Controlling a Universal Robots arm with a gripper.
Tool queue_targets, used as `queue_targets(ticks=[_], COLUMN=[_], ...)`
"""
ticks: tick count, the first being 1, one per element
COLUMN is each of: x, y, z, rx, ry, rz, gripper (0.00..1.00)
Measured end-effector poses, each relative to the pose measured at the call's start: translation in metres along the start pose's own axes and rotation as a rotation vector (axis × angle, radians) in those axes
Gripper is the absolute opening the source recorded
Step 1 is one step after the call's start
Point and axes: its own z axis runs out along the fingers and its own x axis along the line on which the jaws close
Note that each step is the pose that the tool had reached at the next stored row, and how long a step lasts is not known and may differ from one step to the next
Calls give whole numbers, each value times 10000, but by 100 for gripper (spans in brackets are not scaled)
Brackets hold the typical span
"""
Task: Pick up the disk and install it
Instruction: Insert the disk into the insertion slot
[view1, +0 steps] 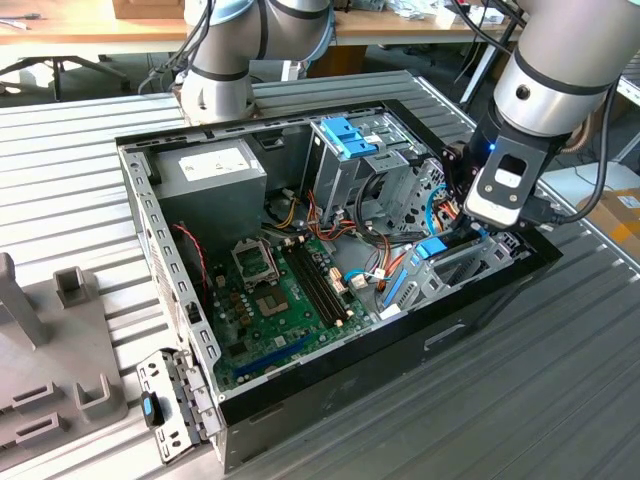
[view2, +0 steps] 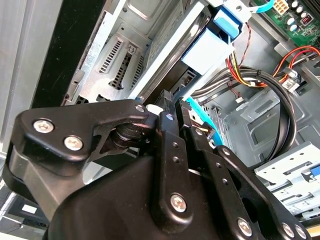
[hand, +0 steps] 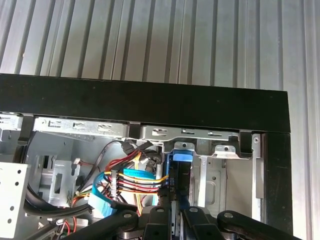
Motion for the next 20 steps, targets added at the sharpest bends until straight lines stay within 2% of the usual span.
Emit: queue_targets(ticks=[8,12,16,20], x=[0,1,1,2], y=[-8,-1,-1,-6], z=[7,-27,-29,-29], rx=[-2,-4,-10,-10], ry=[-6,-15,-99,-102], rz=[53,101,414,428], gripper=[16,16,16,16])
